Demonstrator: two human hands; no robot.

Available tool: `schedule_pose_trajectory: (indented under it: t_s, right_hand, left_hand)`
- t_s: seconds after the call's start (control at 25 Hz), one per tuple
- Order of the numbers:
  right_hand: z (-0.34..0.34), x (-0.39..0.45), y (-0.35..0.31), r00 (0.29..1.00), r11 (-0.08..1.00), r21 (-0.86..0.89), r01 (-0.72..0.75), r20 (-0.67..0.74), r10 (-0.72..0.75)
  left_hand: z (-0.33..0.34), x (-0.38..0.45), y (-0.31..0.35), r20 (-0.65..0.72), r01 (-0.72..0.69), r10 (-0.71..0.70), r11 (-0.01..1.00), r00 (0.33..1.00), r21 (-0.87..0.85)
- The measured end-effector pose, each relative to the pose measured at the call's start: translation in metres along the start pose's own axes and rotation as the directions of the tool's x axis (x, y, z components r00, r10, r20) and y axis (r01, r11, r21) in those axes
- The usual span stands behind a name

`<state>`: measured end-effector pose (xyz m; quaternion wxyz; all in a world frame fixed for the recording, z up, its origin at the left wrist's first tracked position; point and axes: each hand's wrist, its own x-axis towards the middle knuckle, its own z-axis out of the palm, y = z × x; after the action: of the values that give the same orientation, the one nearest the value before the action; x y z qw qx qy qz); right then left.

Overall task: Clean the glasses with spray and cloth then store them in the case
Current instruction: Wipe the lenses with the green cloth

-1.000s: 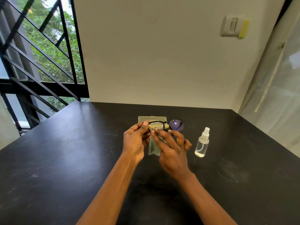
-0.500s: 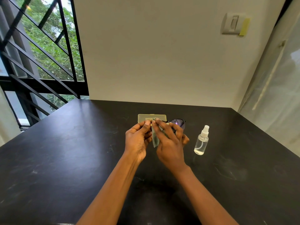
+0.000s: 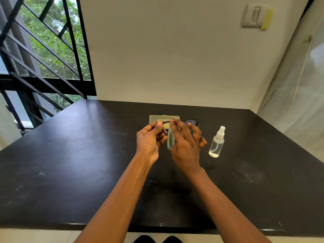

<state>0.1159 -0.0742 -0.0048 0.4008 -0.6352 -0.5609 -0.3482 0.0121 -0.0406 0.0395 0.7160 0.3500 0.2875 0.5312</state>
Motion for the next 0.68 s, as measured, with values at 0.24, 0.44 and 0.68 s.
schedule_pose_trajectory:
  t_s: [0.24, 0.44, 0.68]
  right_hand:
    - [0.007, -0.023, 0.001, 0.993, 0.993, -0.010, 0.114, 0.023, -0.114]
    - [-0.002, -0.016, 0.002, 1.000, 0.999, -0.050, -0.013, 0.008, 0.014]
    - [-0.001, -0.029, -0.002, 0.995, 0.994, -0.042, 0.100, -0.019, -0.101]
  left_hand:
    - [-0.001, -0.001, 0.003, -0.026, -0.024, 0.024, 1.000, 0.999, -0.019]
    - [0.000, -0.007, -0.001, 0.010, -0.008, 0.008, 1.000, 1.000, -0.007]
    - [0.002, -0.010, -0.003, -0.003, -0.030, 0.030, 1.000, 1.000, -0.005]
